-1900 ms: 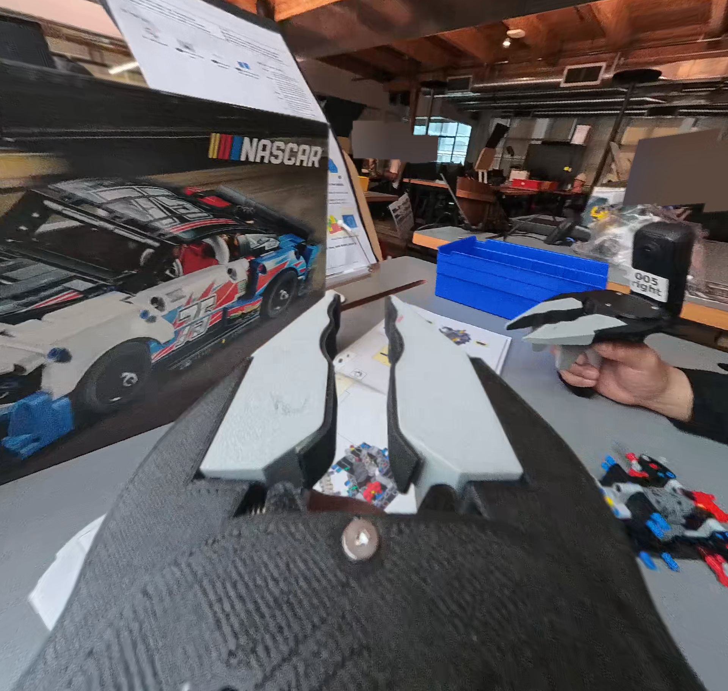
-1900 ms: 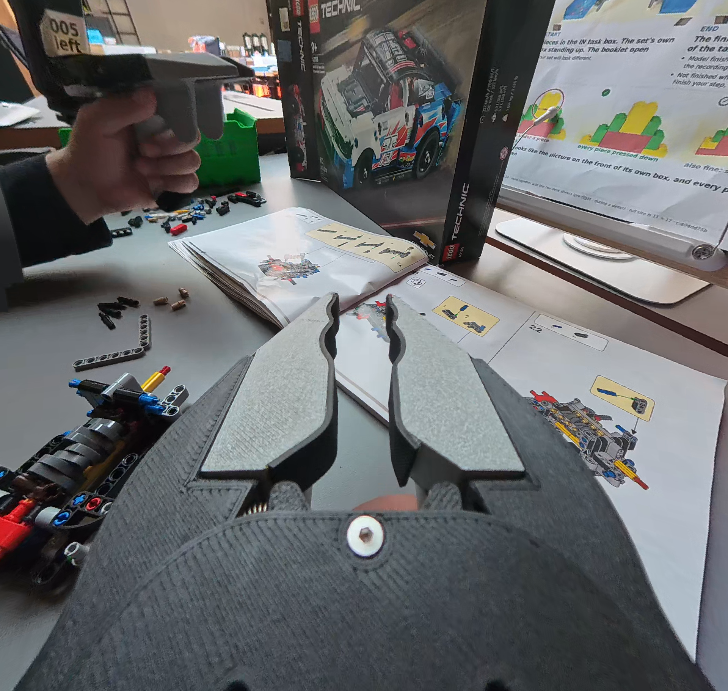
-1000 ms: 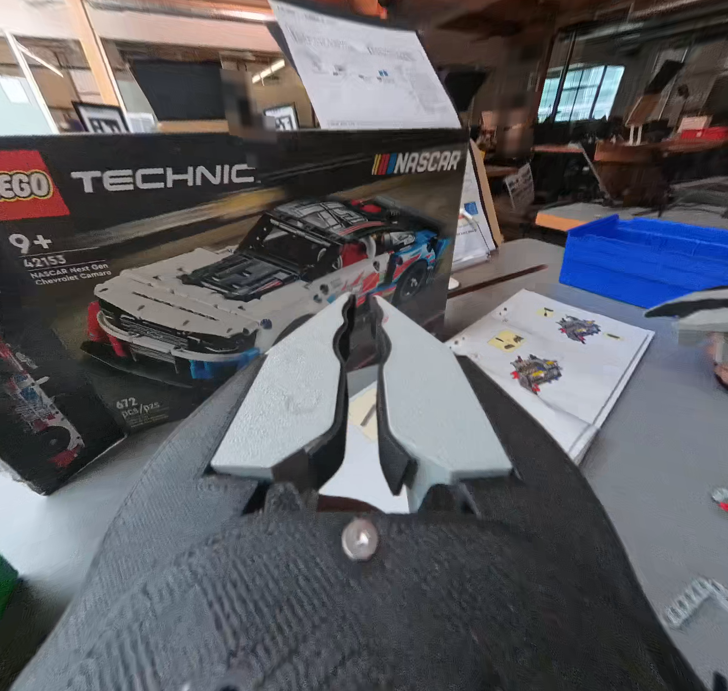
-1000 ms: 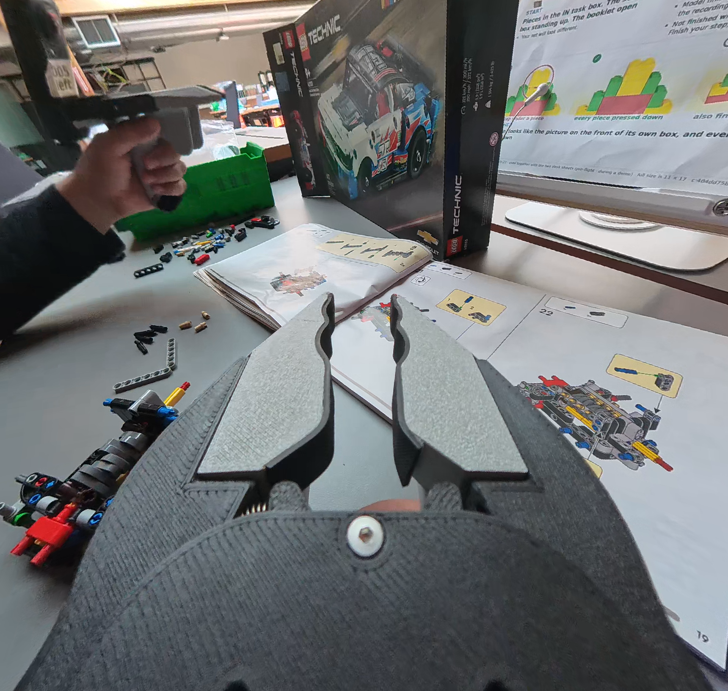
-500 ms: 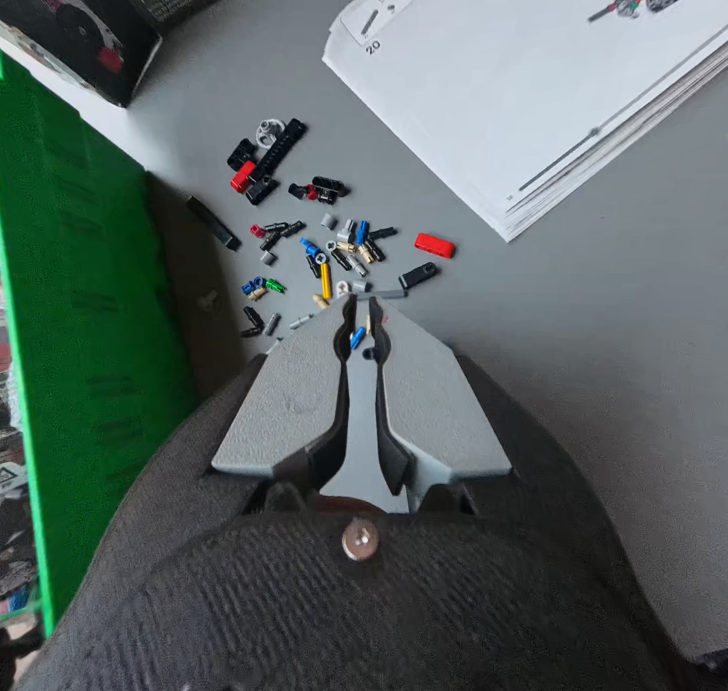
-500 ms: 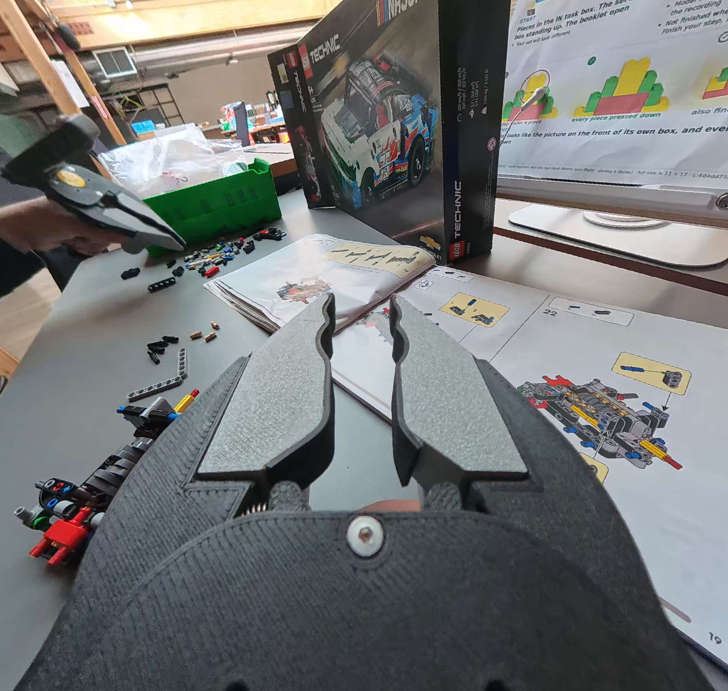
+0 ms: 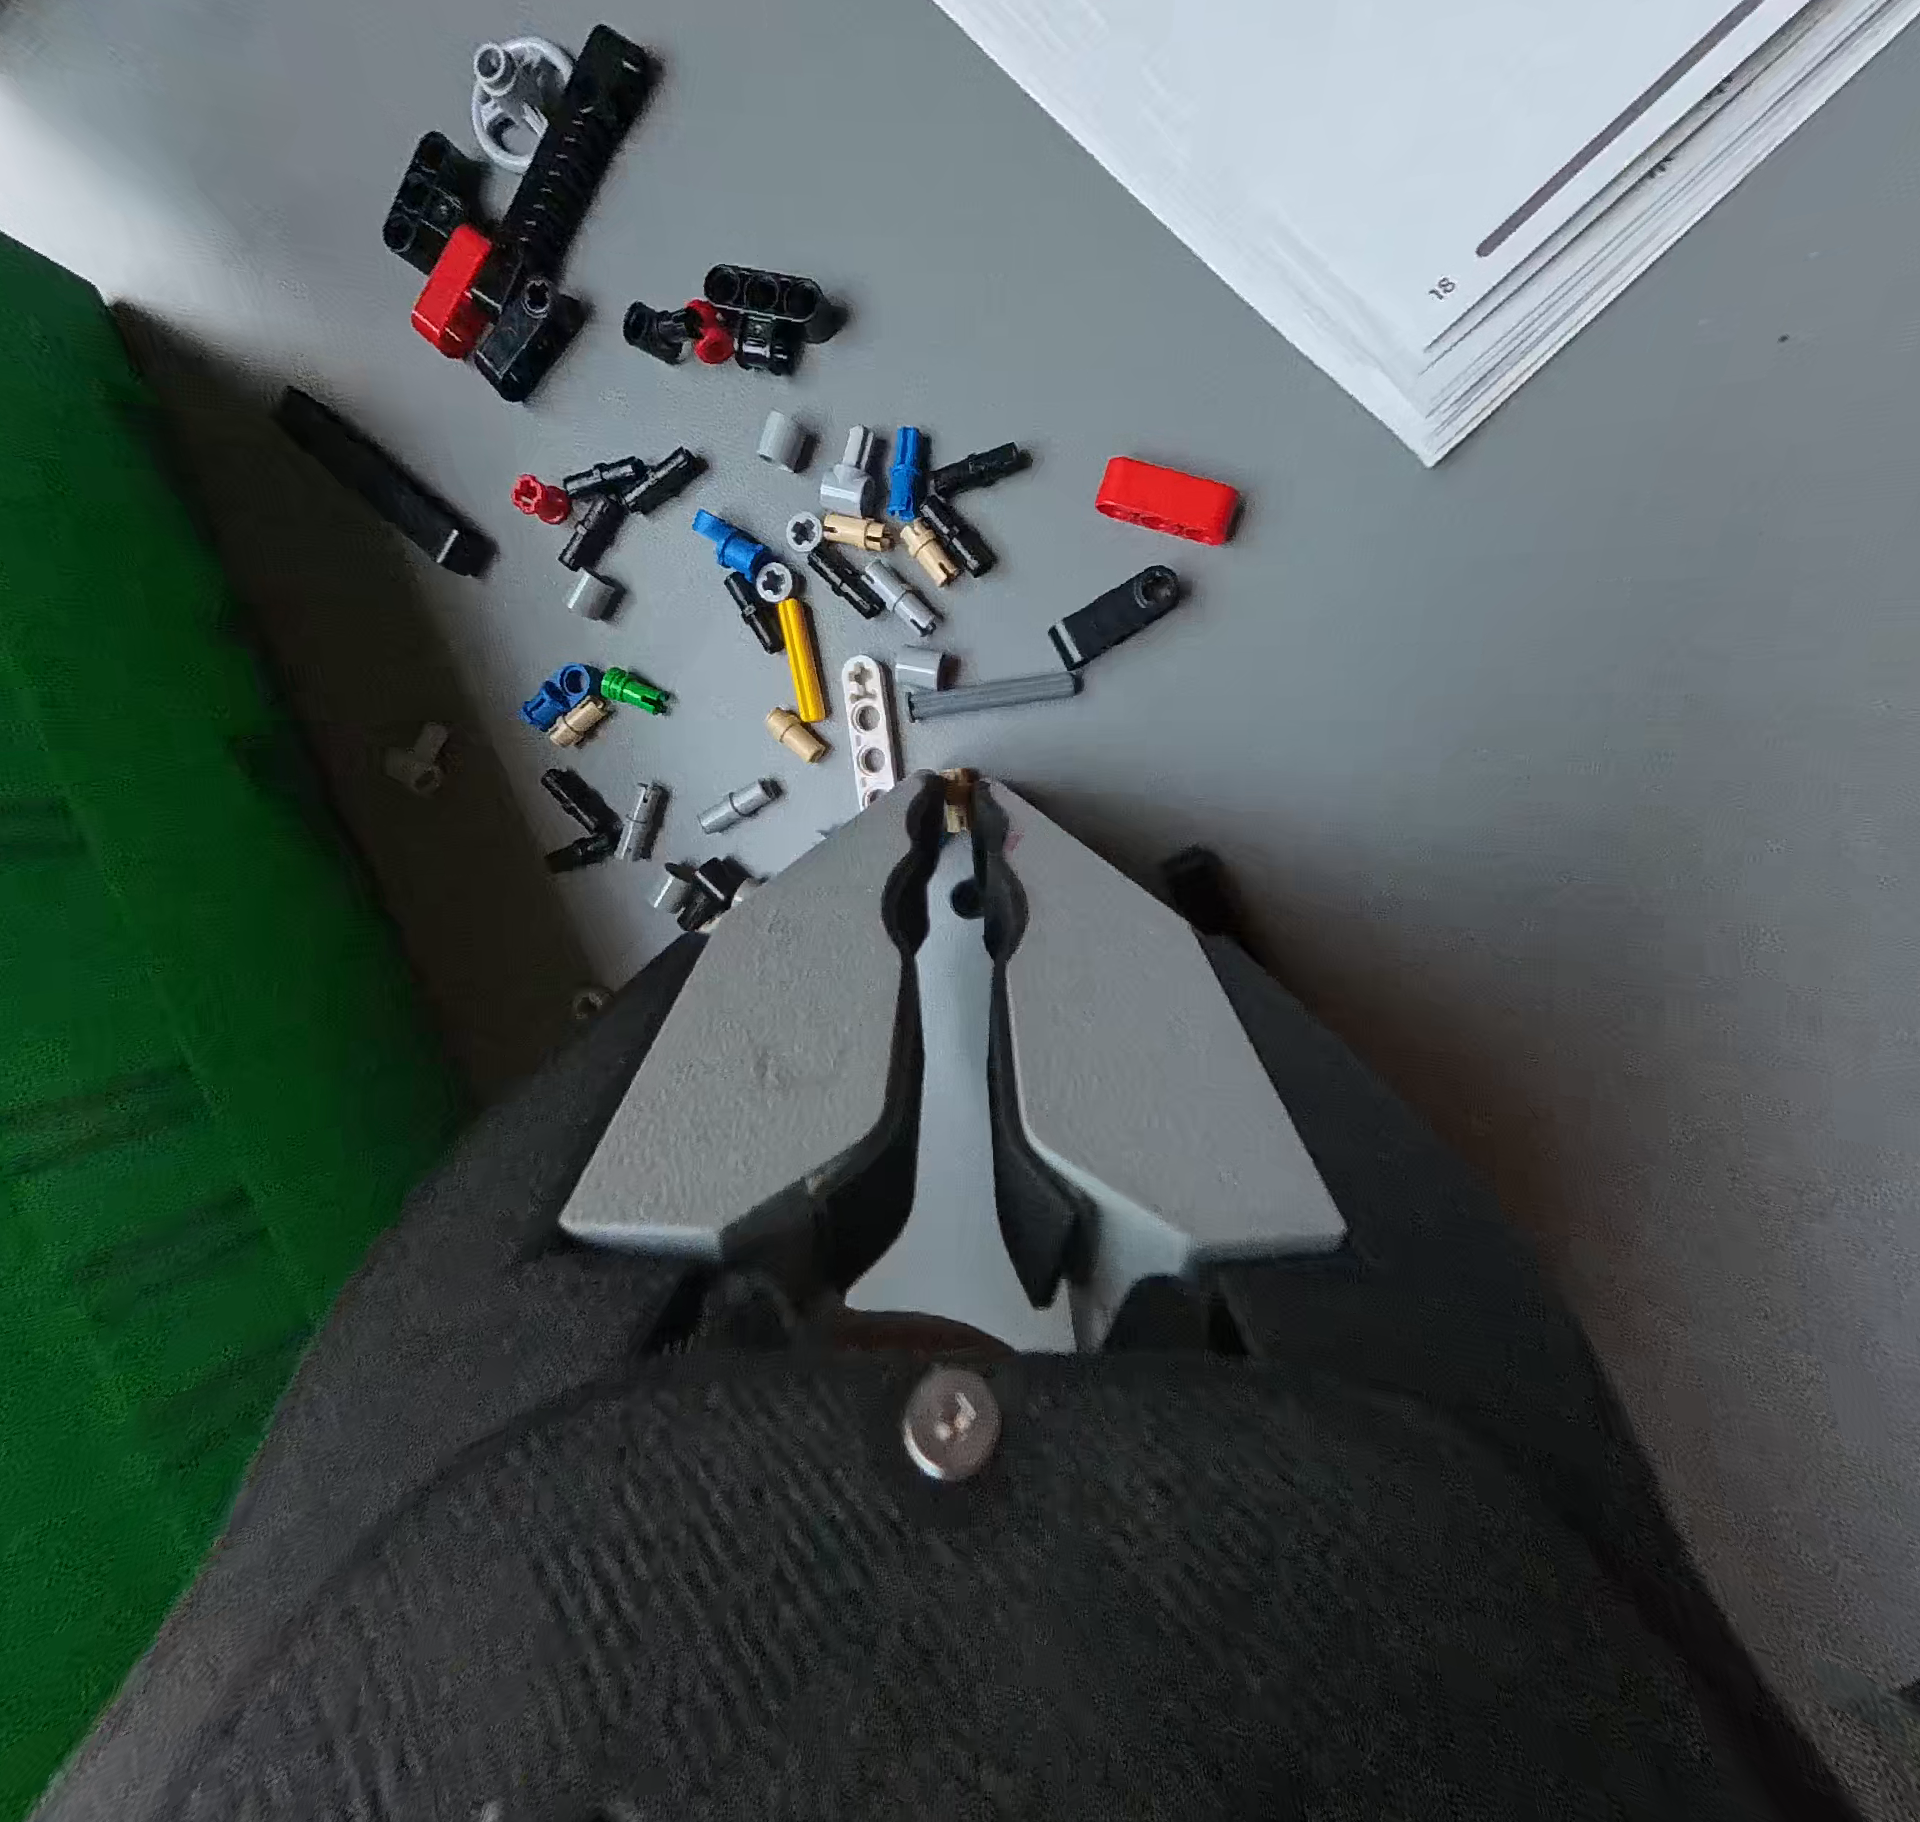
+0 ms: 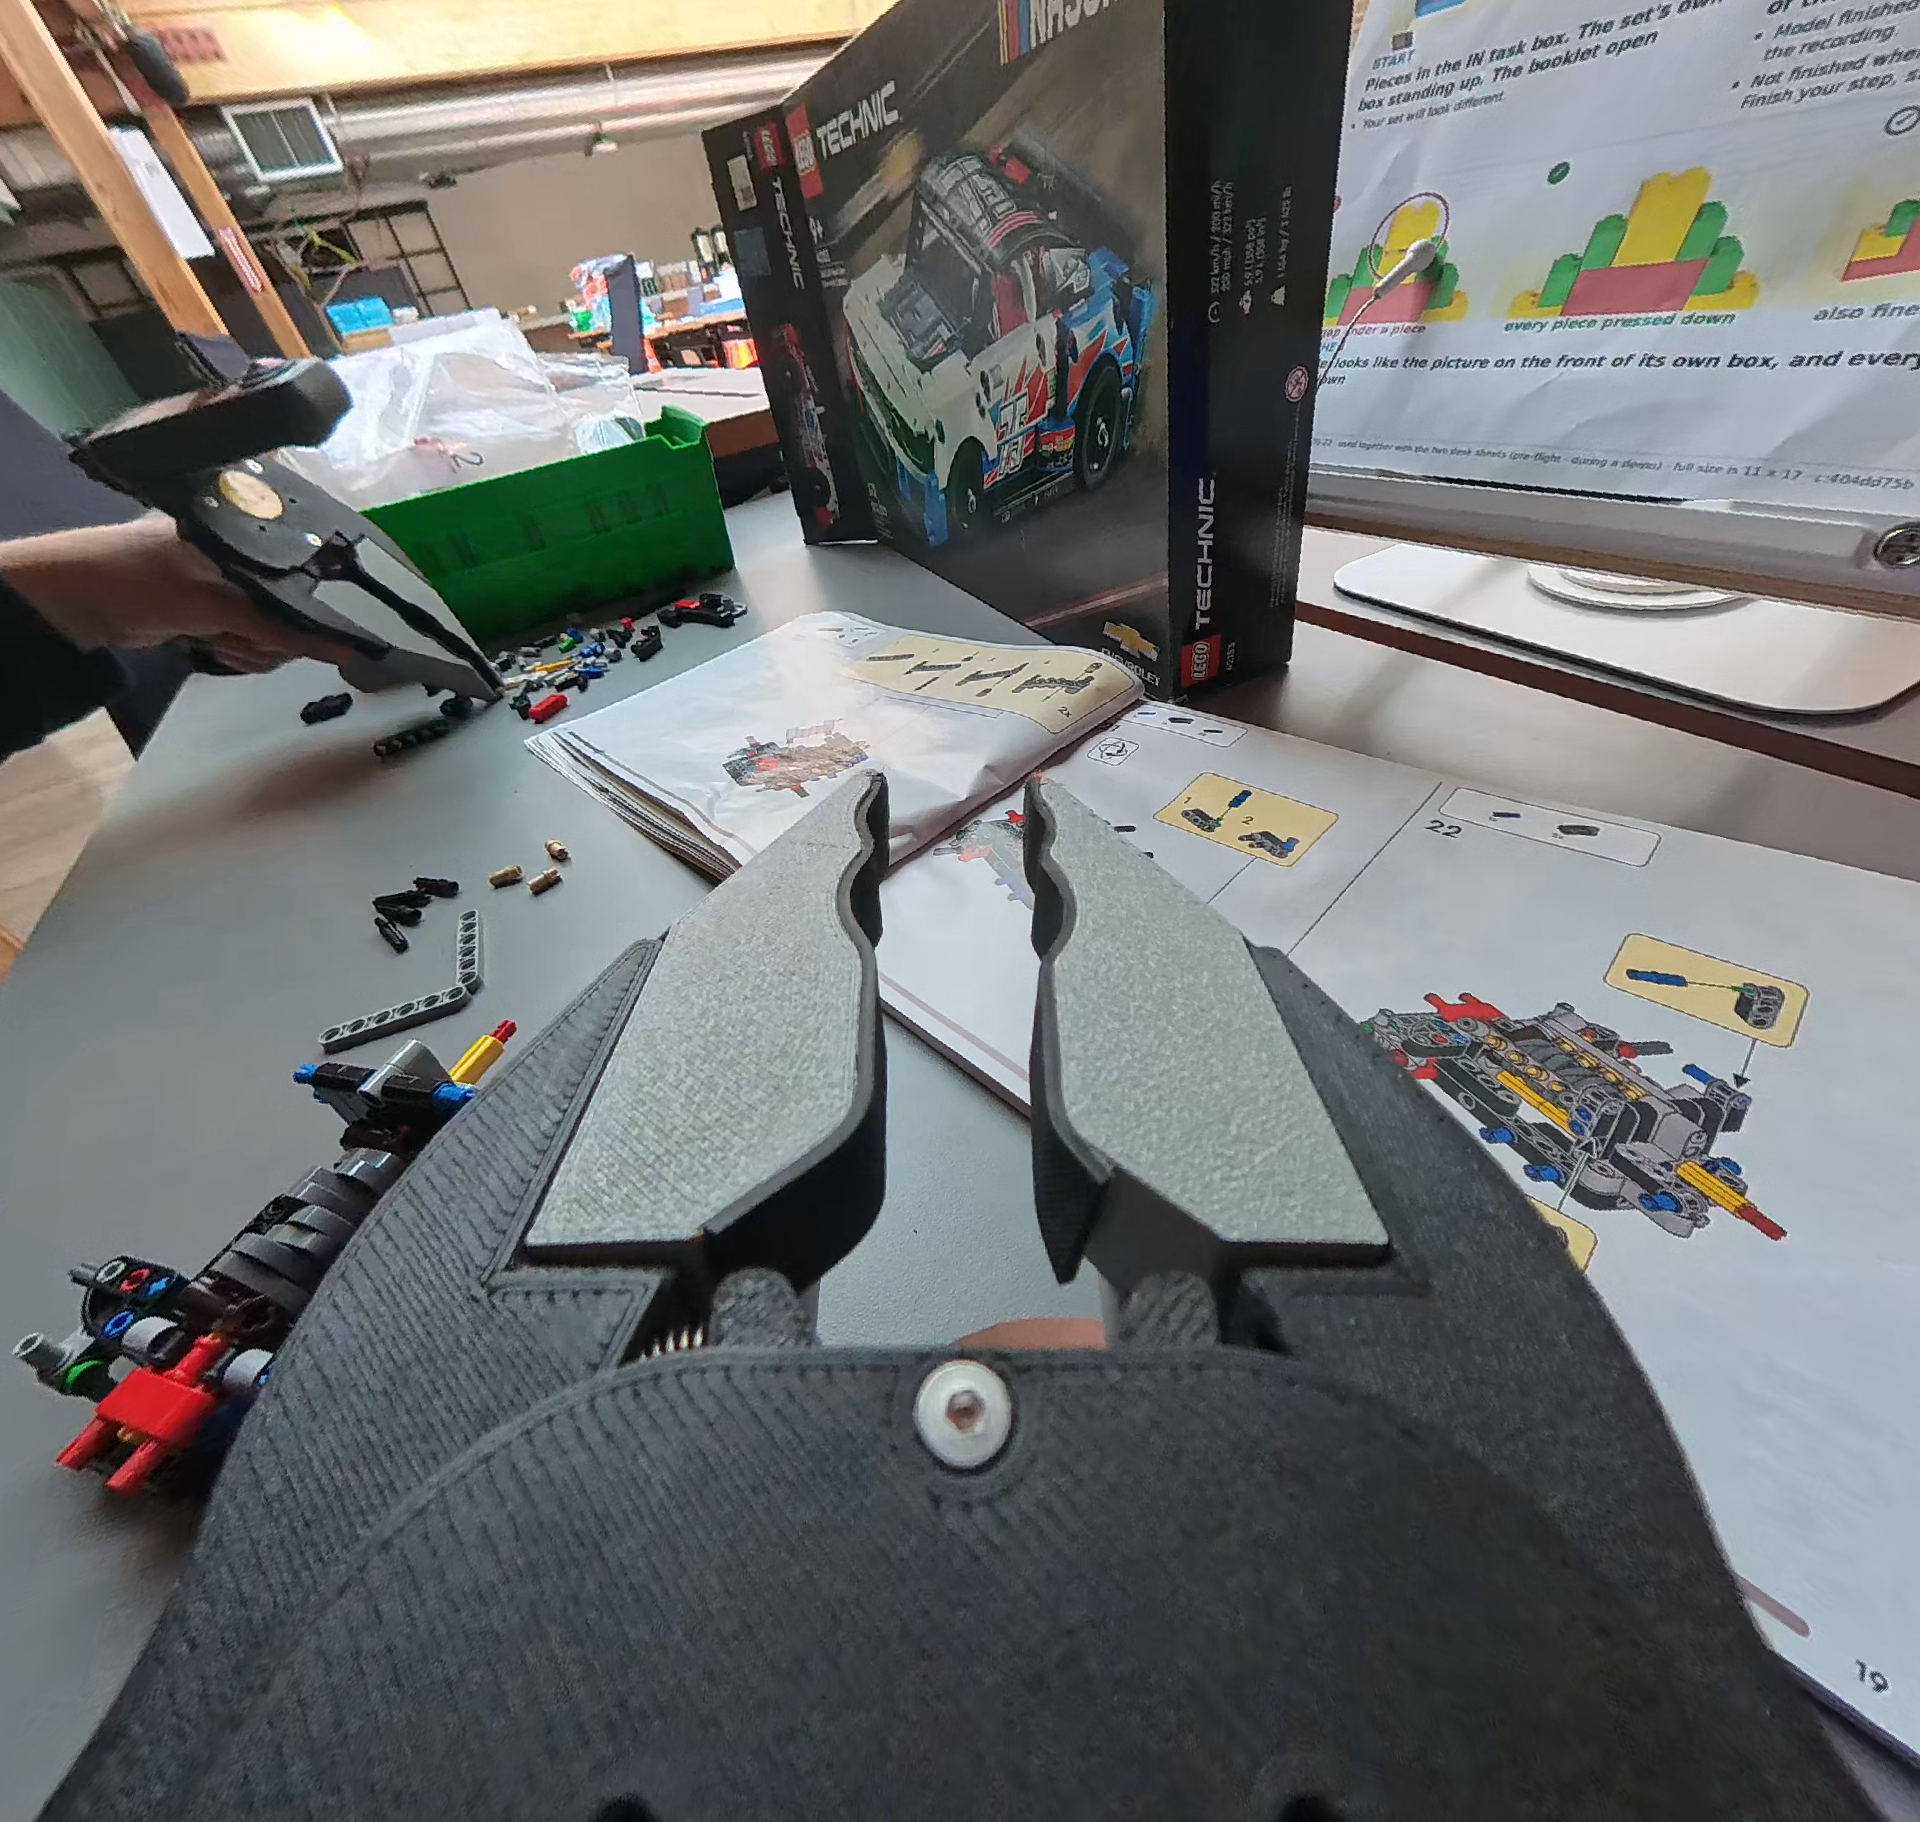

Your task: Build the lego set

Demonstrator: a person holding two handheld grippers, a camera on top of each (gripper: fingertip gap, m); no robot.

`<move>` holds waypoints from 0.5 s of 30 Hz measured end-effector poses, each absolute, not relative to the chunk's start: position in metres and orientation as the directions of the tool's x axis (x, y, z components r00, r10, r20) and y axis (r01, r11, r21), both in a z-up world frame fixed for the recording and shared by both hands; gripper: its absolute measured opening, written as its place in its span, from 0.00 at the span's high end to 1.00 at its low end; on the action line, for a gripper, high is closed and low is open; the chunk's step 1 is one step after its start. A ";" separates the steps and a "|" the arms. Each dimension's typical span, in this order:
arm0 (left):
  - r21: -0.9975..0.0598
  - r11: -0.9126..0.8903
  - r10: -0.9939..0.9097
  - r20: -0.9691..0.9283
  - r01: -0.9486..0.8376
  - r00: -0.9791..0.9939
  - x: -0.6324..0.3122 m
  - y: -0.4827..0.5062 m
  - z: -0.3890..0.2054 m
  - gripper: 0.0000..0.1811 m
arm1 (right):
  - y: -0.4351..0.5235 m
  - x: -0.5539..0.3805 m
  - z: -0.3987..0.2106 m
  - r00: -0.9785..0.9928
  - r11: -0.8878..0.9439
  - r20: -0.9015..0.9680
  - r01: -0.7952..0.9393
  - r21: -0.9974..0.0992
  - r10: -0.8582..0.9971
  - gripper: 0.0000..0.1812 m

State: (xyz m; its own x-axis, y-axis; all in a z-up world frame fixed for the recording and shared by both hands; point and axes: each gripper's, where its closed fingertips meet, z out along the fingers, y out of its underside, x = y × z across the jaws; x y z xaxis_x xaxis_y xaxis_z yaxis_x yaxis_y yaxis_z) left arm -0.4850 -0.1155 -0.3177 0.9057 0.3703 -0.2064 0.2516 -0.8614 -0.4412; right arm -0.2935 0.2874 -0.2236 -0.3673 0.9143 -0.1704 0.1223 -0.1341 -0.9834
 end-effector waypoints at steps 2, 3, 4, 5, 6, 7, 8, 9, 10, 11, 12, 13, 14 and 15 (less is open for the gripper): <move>-0.439 -0.860 0.371 -0.189 0.260 0.909 -0.484 -0.115 -0.318 0.98 | 0.287 -0.294 -0.224 -0.368 -0.132 -0.169 0.124 -0.984 0.914 0.88; -0.439 -0.860 0.366 -0.172 0.261 0.914 -0.480 -0.113 -0.317 0.98 | 0.287 -0.294 -0.224 -0.368 -0.129 -0.167 0.125 -0.984 0.915 0.88; -0.451 -0.854 0.360 -0.153 0.260 0.920 -0.475 -0.109 -0.313 0.98 | 0.286 -0.294 -0.224 -0.369 -0.127 -0.165 0.126 -0.984 0.915 0.88; -0.472 -0.846 0.343 -0.129 0.246 0.930 -0.466 -0.100 -0.307 0.98 | 0.286 -0.294 -0.224 -0.369 -0.124 -0.163 0.127 -0.984 0.915 0.88; -0.502 -0.838 0.309 -0.110 0.215 0.945 -0.454 -0.088 -0.299 0.99 | 0.286 -0.294 -0.225 -0.369 -0.123 -0.162 0.128 -0.984 0.915 0.88; -0.534 -0.828 0.265 -0.101 0.172 0.959 -0.441 -0.074 -0.290 0.99 | 0.286 -0.294 -0.225 -0.369 -0.122 -0.161 0.129 -0.984 0.915 0.88; -0.561 -0.818 0.218 -0.096 0.128 0.971 -0.428 -0.059 -0.283 0.99 | 0.286 -0.294 -0.225 -0.369 -0.121 -0.162 0.130 -0.984 0.915 0.88; -0.584 -0.807 0.167 -0.081 0.089 0.983 -0.413 -0.042 -0.278 0.99 | 0.286 -0.294 -0.225 -0.369 -0.121 -0.162 0.131 -0.984 0.915 0.88; -0.601 -0.797 0.114 -0.056 0.058 0.992 -0.397 -0.026 -0.276 0.99 | 0.286 -0.294 -0.225 -0.369 -0.121 -0.163 0.132 -0.984 0.915 0.88; -0.610 -0.792 0.065 -0.031 0.032 0.997 -0.383 -0.010 -0.277 0.99 | 0.286 -0.294 -0.225 -0.369 -0.121 -0.162 0.132 -0.984 0.915 0.88; -0.616 -0.788 0.024 -0.010 0.012 1.000 -0.372 0.003 -0.280 0.99 | 0.286 -0.294 -0.225 -0.368 -0.121 -0.162 0.132 -0.984 0.916 0.88; -0.617 -0.787 -0.012 0.010 -0.004 1.000 -0.363 0.014 -0.284 0.99 | 0.286 -0.294 -0.225 -0.368 -0.120 -0.160 0.130 -0.984 0.916 0.88; -0.611 -0.791 -0.044 0.029 -0.017 0.999 -0.356 0.023 -0.289 0.99 | 0.286 -0.294 -0.225 -0.367 -0.120 -0.160 0.129 -0.984 0.917 0.88; -0.600 -0.800 -0.066 0.040 -0.029 0.997 -0.352 0.028 -0.296 0.99 | 0.286 -0.294 -0.225 -0.368 -0.120 -0.160 0.129 -0.984 0.916 0.88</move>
State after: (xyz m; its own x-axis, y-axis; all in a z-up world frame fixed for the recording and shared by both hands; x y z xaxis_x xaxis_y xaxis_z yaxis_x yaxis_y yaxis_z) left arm -0.3516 0.0281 -0.2958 0.9970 -0.0662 0.0397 -0.0293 -0.7996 -0.5998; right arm -0.2939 0.2856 -0.2250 -0.3675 0.9161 -0.1600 0.1295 -0.1199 -0.9843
